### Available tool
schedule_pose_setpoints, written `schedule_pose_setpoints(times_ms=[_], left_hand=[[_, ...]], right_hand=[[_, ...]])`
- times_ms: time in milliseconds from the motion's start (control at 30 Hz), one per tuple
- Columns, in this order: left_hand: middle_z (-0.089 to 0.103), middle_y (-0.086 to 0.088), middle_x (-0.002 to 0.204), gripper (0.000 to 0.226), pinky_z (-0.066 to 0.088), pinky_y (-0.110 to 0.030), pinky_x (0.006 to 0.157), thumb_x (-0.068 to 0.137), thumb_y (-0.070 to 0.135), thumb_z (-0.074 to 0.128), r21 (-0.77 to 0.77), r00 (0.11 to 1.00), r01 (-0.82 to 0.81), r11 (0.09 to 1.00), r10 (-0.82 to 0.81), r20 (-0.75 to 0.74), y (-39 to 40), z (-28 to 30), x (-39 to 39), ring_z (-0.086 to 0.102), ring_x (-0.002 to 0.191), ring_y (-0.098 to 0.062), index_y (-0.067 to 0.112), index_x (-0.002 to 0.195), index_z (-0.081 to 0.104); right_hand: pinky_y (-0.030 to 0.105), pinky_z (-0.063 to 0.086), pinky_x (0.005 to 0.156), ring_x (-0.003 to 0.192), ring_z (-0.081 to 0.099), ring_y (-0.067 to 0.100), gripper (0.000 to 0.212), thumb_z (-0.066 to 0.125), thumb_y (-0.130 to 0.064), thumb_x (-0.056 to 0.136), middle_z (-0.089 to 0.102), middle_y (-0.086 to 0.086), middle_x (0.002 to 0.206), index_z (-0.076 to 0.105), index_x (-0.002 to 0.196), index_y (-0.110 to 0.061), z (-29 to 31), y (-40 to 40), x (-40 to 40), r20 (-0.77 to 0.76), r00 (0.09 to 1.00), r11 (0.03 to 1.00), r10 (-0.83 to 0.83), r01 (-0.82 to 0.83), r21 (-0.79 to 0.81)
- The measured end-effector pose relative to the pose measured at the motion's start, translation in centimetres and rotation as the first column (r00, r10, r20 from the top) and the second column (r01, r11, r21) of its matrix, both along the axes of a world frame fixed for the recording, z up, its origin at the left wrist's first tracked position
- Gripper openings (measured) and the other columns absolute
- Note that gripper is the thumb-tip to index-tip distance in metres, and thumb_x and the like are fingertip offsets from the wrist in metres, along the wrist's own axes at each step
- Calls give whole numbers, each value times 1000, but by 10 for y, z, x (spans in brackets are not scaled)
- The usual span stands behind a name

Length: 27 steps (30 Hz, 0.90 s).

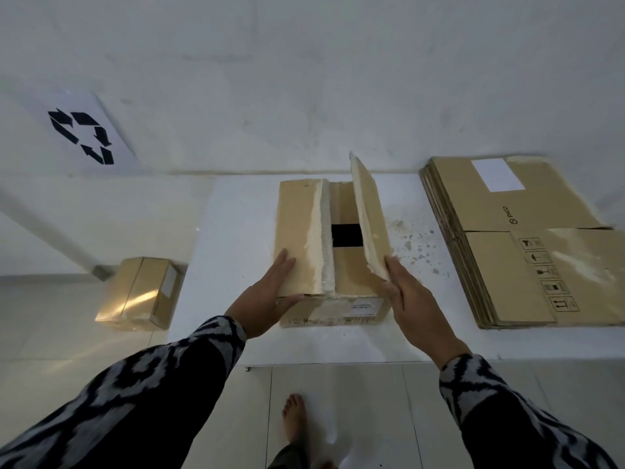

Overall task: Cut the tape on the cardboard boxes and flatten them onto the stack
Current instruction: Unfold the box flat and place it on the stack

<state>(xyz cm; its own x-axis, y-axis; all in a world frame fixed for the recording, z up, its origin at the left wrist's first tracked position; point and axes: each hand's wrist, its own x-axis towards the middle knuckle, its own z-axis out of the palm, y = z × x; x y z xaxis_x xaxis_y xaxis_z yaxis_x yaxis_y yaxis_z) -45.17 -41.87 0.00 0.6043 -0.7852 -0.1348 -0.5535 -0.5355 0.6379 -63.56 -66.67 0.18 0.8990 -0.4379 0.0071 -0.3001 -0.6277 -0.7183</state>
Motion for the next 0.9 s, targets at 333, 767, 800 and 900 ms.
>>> schedule_pose_setpoints(times_ms=[333,767,800,900], left_hand=[[58,4,136,60,45,-23,97,99,58,19,-240,942,-335,911,315,-119,7,-13,-23,58,115,-5,27,147,36],[47,7,60,36,27,-18,47,99,35,26,-538,786,-474,697,610,98,-27,73,-3,44,54,-8,17,74,43],[46,10,59,34,26,-20,47,99,38,26,-512,815,-424,747,562,145,-32,79,-4,44,53,-6,19,77,43],[47,12,59,34,24,-24,47,100,41,27,-425,877,-281,860,410,249,-50,88,-15,45,50,-4,18,88,49]], right_hand=[[51,54,76,80,65,34,47,26,-44,105,65,10,81,56,92,-10,-34,18,11,96,727,713,-680,625,319],[34,51,67,69,69,26,58,32,-49,104,74,8,75,65,85,-5,-17,21,38,-482,802,574,-353,593,565],[34,51,68,67,68,26,58,34,-50,102,73,8,69,64,80,-6,-10,23,38,-495,809,649,-317,566,509],[38,52,73,74,66,26,57,37,-55,100,69,6,72,63,79,-9,7,30,43,-186,895,832,-404,445,332]])
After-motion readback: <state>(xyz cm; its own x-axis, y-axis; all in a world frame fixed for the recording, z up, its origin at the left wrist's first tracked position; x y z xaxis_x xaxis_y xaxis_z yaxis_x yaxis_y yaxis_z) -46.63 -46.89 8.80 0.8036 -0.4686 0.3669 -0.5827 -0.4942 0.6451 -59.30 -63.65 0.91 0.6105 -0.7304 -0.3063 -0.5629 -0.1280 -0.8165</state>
